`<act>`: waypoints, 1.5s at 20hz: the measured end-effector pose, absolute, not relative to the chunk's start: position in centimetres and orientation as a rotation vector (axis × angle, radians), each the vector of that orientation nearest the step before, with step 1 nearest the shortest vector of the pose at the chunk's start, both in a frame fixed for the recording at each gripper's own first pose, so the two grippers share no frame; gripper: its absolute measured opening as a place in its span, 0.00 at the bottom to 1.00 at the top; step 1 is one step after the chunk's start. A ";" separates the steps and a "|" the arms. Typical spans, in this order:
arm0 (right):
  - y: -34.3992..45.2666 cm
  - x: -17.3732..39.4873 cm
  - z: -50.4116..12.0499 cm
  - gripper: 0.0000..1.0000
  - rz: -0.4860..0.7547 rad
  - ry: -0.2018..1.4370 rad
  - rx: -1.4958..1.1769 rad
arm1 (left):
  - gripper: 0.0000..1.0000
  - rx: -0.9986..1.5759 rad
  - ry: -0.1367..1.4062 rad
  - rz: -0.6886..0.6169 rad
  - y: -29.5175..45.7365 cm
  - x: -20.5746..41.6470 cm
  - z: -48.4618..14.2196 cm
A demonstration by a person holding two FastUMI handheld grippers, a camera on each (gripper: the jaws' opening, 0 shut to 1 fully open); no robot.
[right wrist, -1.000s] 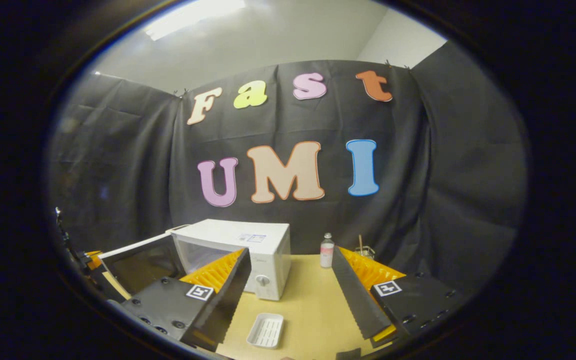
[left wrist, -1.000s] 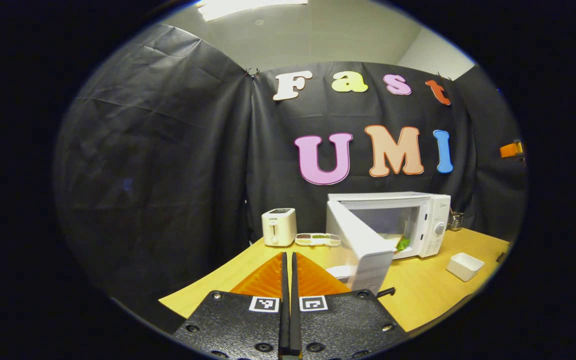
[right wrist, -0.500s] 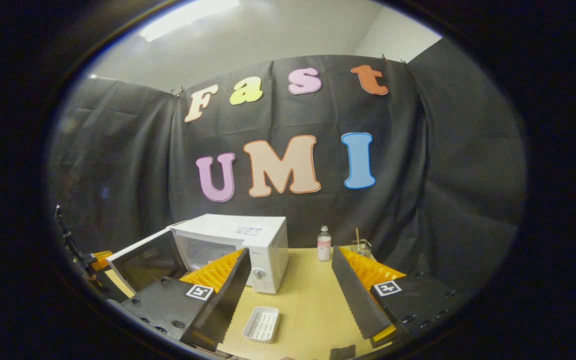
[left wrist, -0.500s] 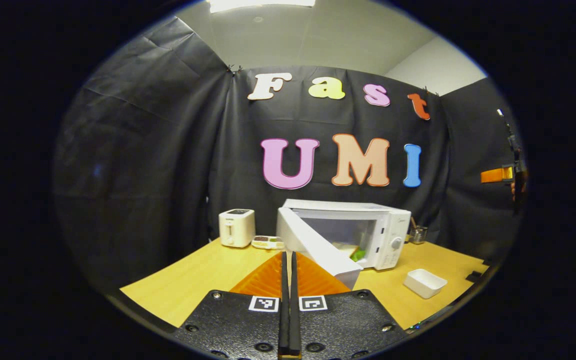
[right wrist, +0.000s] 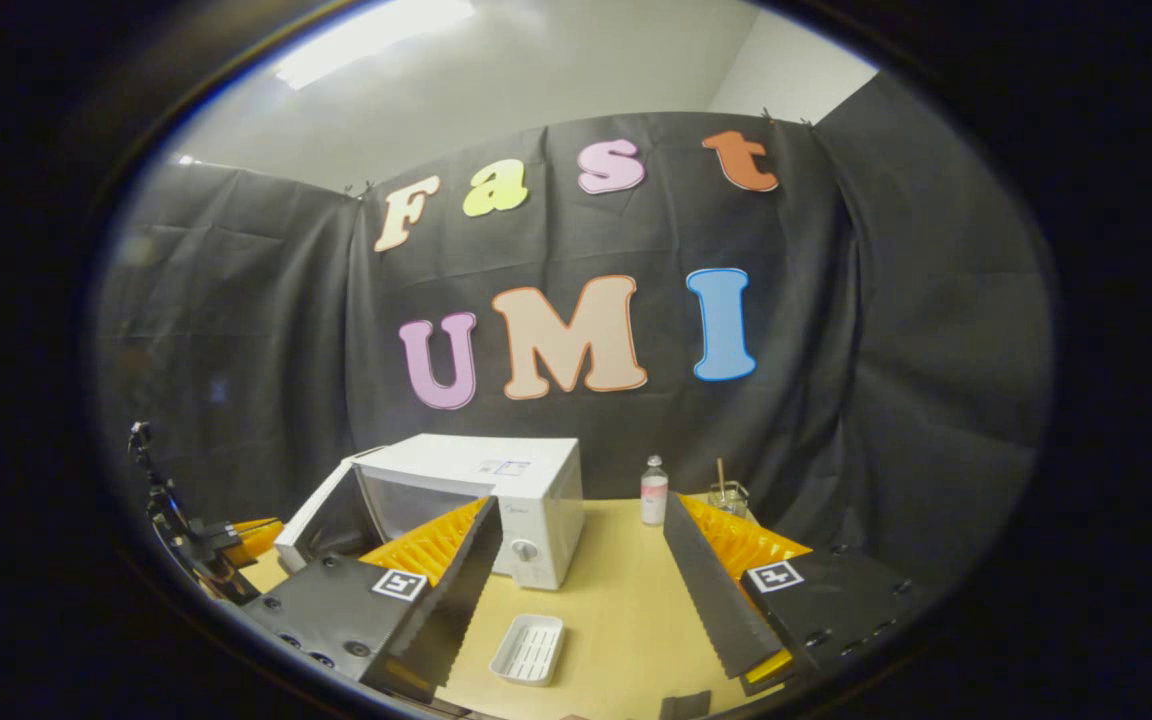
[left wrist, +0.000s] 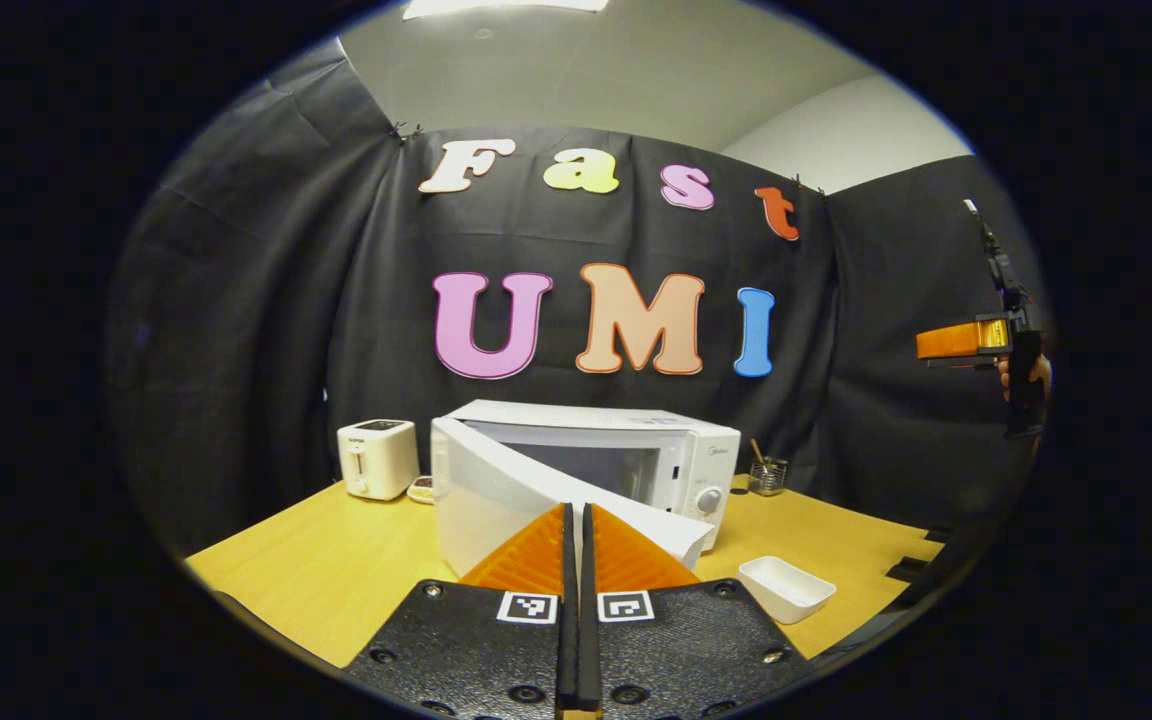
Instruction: Open the microwave oven with the left hand, put the food in, and close the microwave oven.
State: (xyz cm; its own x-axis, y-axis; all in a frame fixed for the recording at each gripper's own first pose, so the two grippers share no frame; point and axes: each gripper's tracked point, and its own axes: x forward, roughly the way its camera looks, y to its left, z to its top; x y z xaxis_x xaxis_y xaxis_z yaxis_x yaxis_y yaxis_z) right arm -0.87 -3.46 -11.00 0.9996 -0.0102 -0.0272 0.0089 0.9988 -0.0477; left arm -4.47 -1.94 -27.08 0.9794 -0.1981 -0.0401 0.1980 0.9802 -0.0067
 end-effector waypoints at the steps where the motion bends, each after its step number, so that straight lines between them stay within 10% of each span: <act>1: -3.5 -0.8 -10.9 0.92 -0.011 0.027 -0.041 | 0.01 -0.012 0.043 -0.214 -2.8 -3.9 -27.2; 30: -6.4 -1.5 -11.1 0.92 -0.078 0.025 -0.067 | 0.01 0.032 0.128 -0.174 -14.1 14.5 -32.0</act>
